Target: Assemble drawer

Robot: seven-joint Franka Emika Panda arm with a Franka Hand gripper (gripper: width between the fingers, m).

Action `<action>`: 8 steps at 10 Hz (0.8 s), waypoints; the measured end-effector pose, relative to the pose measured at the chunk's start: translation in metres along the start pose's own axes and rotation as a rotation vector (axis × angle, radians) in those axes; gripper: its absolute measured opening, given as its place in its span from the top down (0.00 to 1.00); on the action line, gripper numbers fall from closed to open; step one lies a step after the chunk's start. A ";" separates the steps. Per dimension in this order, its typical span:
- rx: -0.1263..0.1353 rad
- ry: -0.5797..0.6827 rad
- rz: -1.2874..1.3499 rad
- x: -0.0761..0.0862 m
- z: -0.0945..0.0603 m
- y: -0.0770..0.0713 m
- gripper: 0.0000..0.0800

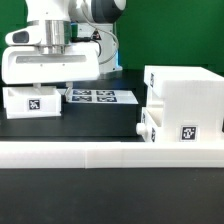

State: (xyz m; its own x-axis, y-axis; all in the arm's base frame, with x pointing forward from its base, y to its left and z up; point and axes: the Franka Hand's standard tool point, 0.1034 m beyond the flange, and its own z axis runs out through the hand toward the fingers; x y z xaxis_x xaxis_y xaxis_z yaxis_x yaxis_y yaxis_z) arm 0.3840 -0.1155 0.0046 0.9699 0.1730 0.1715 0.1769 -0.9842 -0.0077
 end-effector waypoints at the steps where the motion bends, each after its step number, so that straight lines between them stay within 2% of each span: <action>1: 0.000 0.000 0.000 0.000 0.000 0.000 0.91; 4: 0.002 0.003 0.009 0.004 0.000 -0.005 0.95; 5: 0.000 0.012 0.037 0.009 0.000 -0.012 0.95; 6: -0.009 0.034 0.077 0.019 0.000 -0.024 0.95; 8: 0.009 0.043 0.067 0.043 -0.002 -0.054 0.95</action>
Offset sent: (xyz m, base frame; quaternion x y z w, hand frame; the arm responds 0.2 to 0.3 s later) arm 0.0059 0.0057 0.0018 -0.0027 -0.0002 0.0080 1.0000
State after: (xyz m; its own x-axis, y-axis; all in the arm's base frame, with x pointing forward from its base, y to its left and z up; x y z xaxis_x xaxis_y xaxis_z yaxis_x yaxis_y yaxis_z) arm 0.4161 -0.0554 0.0140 0.9714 0.1052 0.2126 0.1140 -0.9930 -0.0293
